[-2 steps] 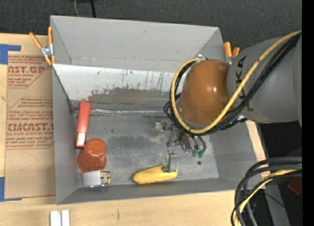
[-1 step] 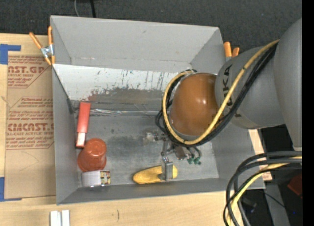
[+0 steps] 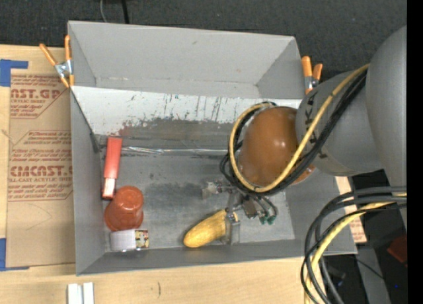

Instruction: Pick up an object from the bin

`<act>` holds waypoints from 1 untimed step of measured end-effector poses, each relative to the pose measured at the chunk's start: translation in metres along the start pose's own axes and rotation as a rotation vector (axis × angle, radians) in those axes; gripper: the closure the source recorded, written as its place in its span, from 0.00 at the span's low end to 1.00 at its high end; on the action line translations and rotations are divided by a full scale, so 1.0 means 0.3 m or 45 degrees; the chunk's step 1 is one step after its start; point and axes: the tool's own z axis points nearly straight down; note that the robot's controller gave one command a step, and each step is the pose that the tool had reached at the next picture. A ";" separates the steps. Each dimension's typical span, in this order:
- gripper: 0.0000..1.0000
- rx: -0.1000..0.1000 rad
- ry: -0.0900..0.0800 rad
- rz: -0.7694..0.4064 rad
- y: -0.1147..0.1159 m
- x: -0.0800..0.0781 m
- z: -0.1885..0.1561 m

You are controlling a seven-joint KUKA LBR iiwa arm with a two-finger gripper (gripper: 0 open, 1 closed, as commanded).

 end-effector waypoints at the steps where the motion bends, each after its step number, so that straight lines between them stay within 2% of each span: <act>1: 1.00 0.001 -0.004 -0.813 0.114 -0.014 0.047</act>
Offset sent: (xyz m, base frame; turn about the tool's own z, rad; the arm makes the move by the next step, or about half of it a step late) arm 0.0000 0.0000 0.0000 0.0000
